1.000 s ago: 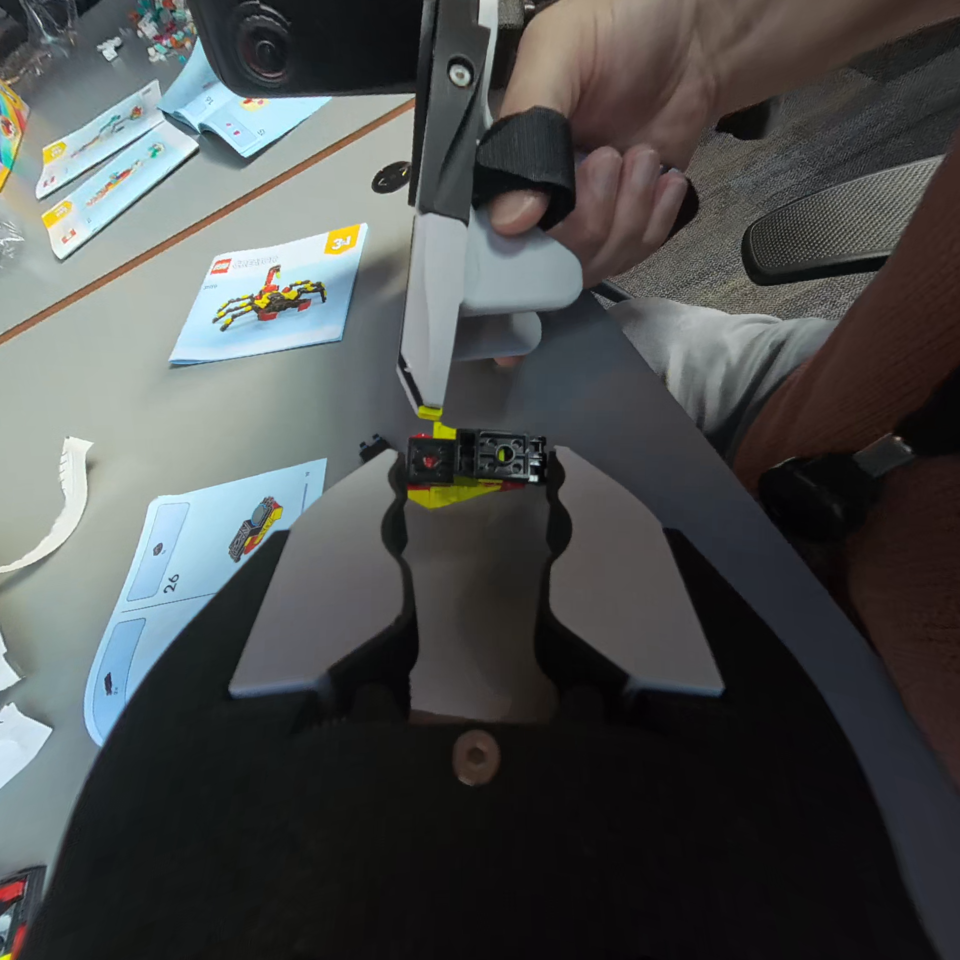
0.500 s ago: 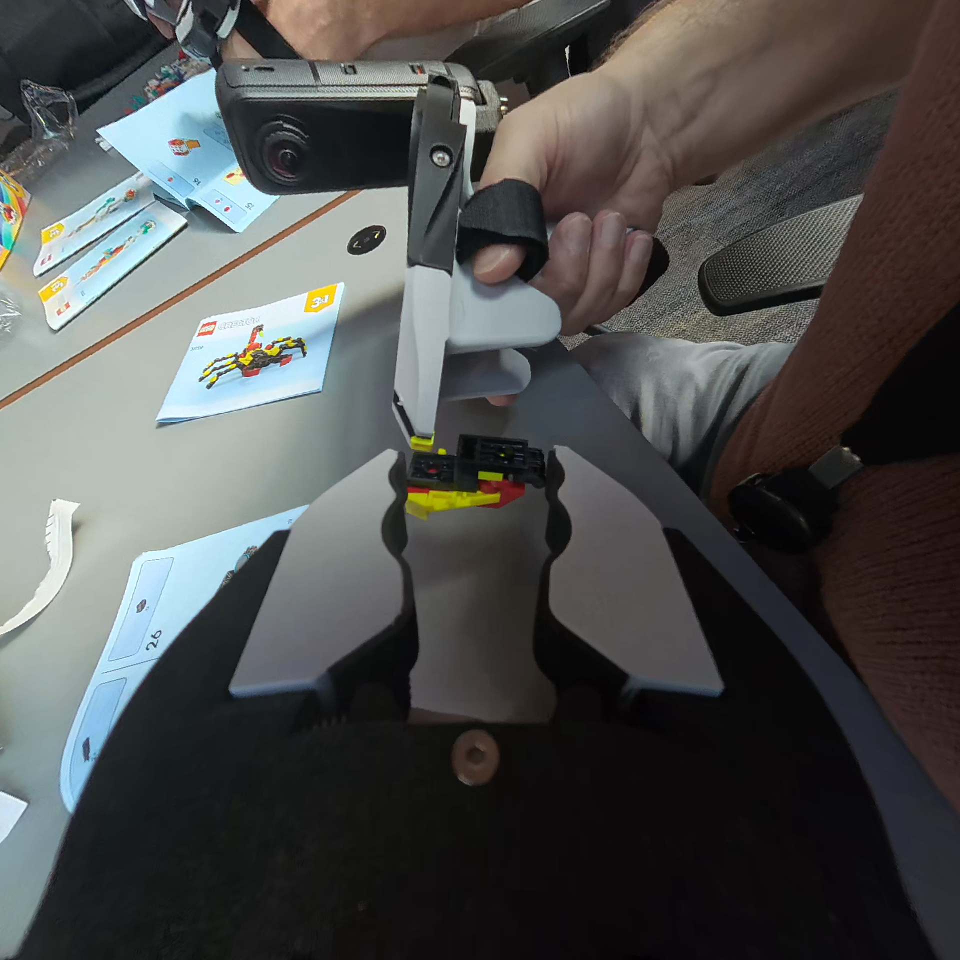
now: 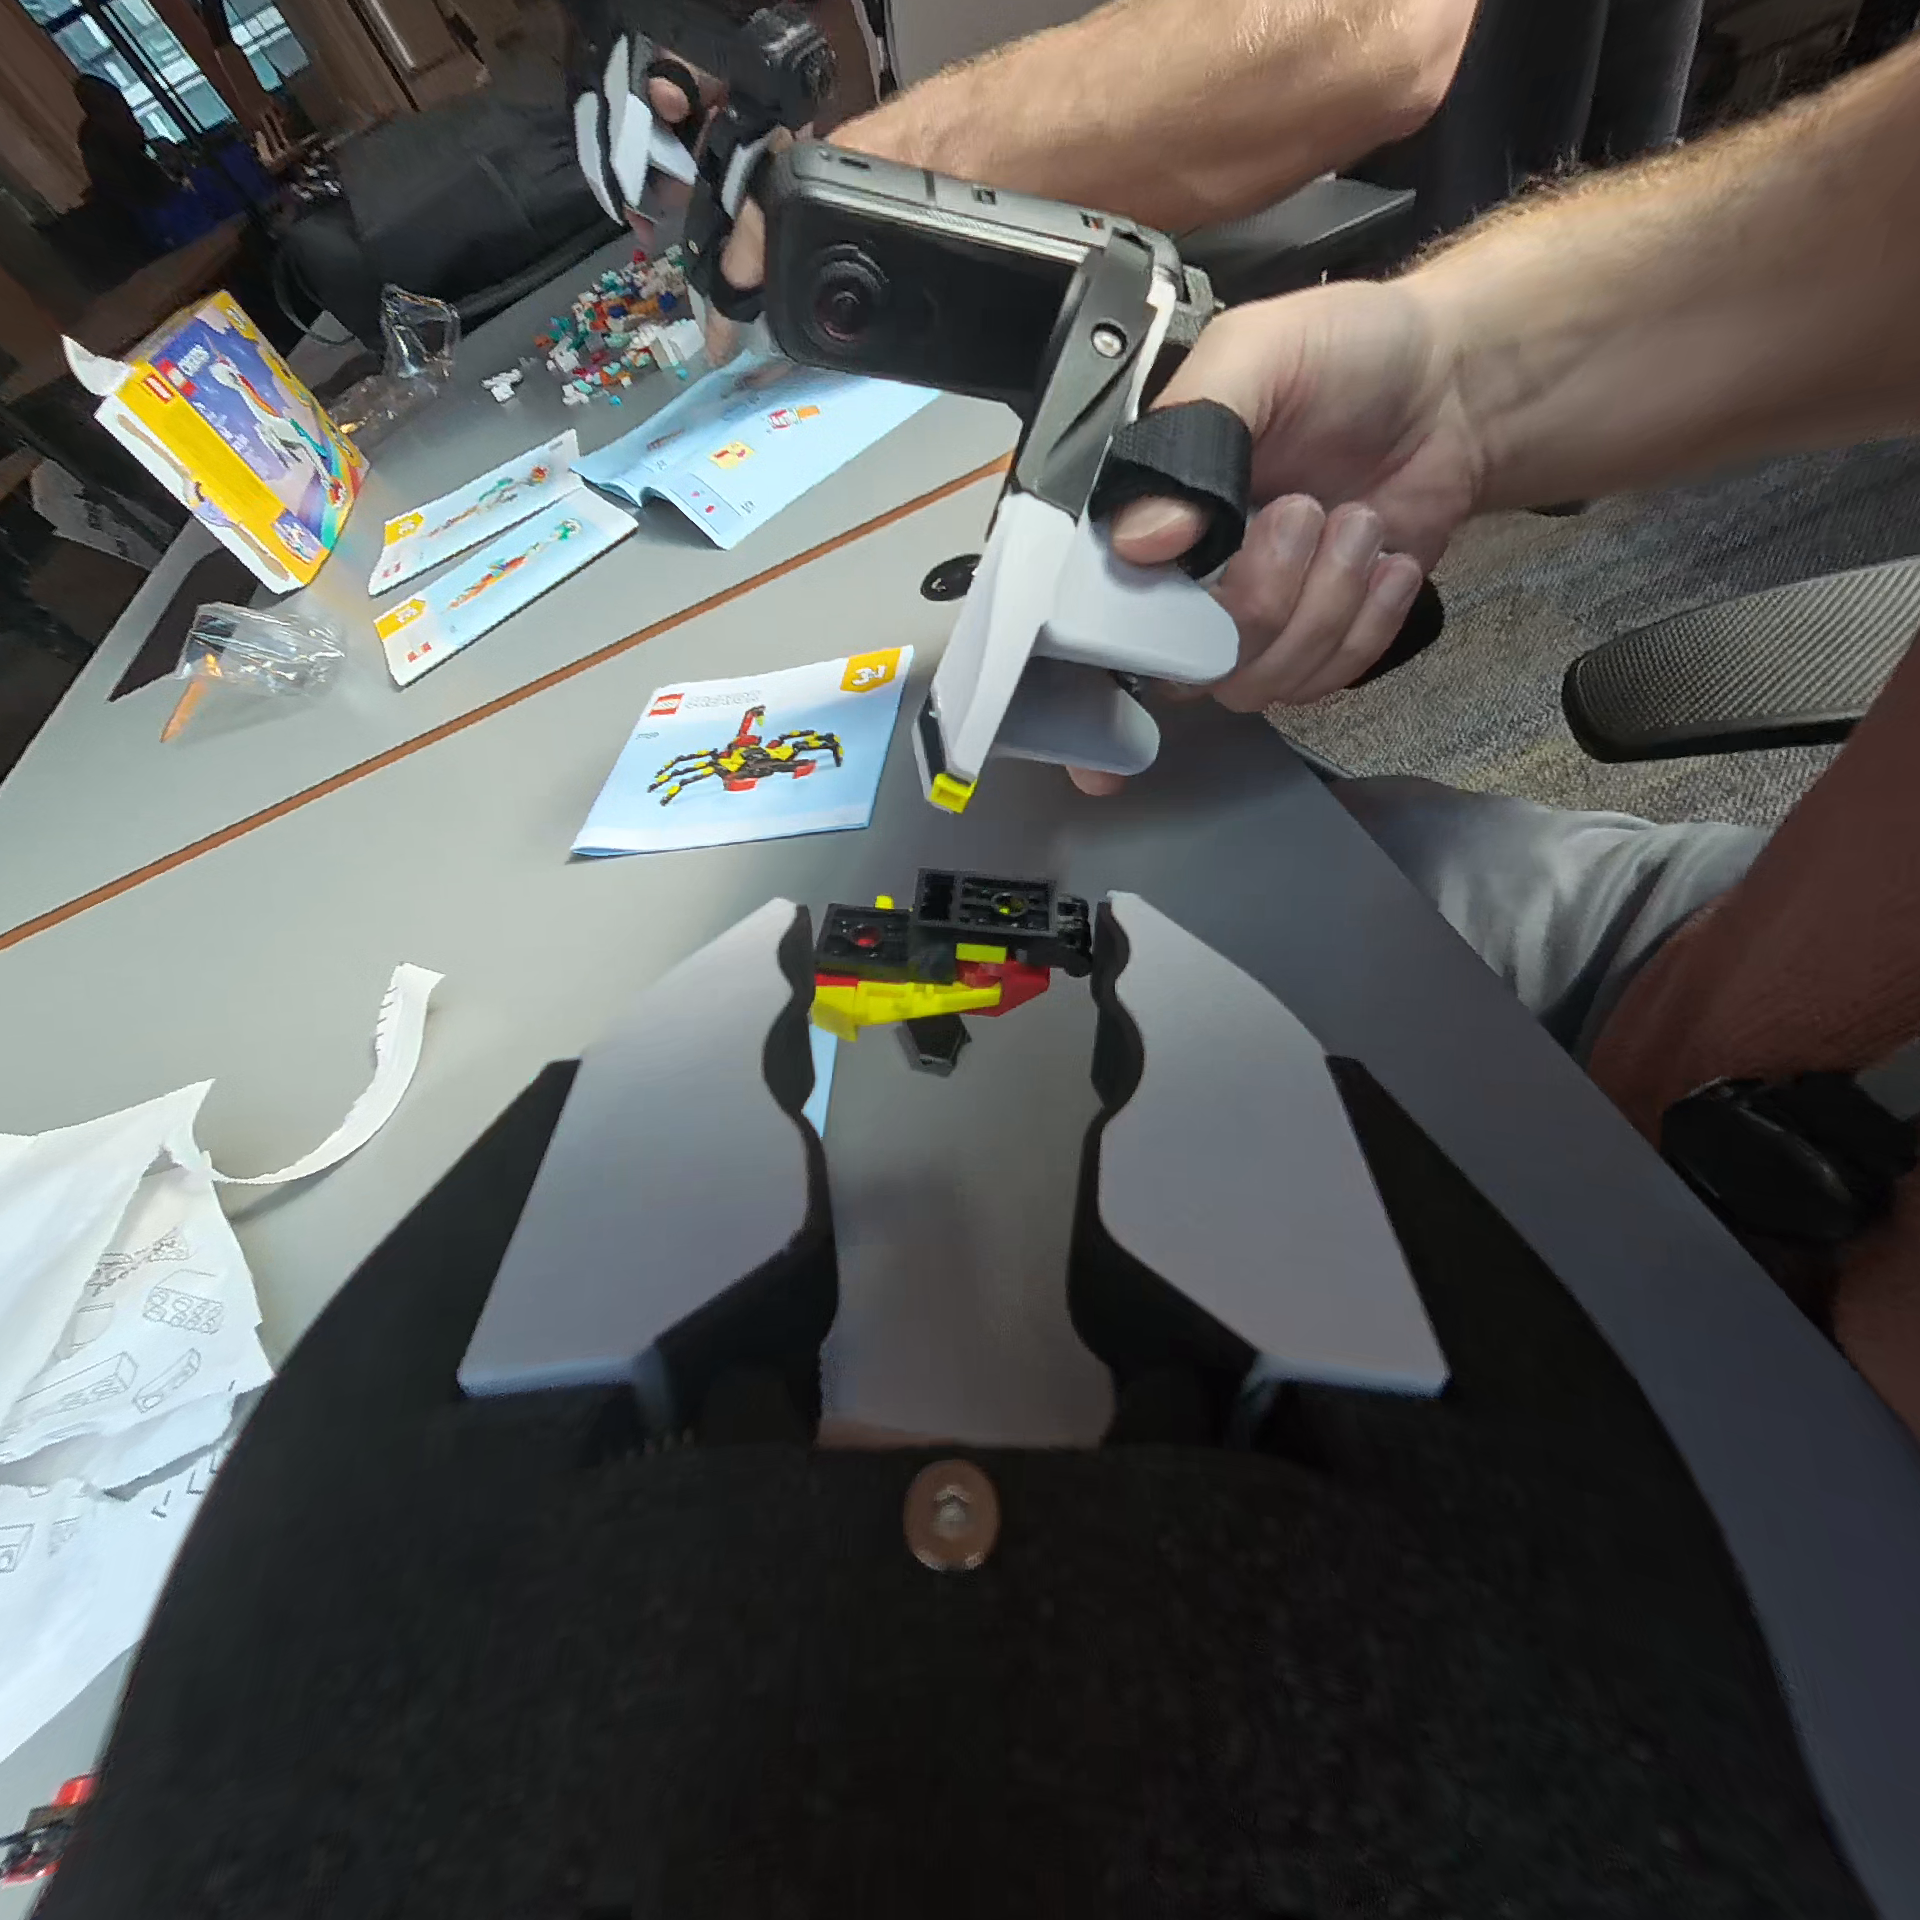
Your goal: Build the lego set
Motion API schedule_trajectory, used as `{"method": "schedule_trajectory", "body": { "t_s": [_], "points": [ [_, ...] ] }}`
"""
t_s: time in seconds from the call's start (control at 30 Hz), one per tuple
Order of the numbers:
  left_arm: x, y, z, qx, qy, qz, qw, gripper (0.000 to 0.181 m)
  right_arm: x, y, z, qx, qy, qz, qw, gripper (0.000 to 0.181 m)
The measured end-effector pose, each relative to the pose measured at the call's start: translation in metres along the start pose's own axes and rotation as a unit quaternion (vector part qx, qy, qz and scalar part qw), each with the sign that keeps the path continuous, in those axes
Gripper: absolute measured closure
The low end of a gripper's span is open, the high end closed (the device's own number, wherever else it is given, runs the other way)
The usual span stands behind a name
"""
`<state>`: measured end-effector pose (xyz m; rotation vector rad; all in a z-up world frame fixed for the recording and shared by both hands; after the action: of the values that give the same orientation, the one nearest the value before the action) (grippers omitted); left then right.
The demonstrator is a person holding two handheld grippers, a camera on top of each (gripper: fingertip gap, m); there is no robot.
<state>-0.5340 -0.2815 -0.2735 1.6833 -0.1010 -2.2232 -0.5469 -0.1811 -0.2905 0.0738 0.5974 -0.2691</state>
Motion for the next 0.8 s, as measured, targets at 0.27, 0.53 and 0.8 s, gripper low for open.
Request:
{"method": "schedule_trajectory", "body": {
  "t_s": [0.27, 0.53, 0.8],
  "points": [
    [-0.014, 0.006, 0.008, -0.035, 0.025, -0.091, 0.995, 0.13, -0.01, 0.005, 0.008, -0.026, 0.007, -0.024, 0.999, 0.174],
    [-0.018, -0.004, 0.007, -0.034, 0.044, -0.109, 0.992, 0.13, -0.012, 0.009, 0.009, -0.061, 0.007, -0.028, 0.998, 0.174],
    [-0.016, -0.011, 0.007, -0.041, 0.062, -0.108, 0.991, 0.13, -0.015, 0.012, 0.003, -0.051, 0.032, -0.019, 0.998, 0.174]
  ]
}}
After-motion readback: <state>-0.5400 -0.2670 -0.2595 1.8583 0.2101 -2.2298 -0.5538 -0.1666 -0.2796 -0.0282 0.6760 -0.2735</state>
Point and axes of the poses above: each gripper's, where its closed fingertips meet, y back along the fingers, x out of its underside, z = x × y across the jaws, the point moved 4 cm from there along y, back along the fingers, and after that the axes turned 7 degrees about -z, right-handed, at the moved point
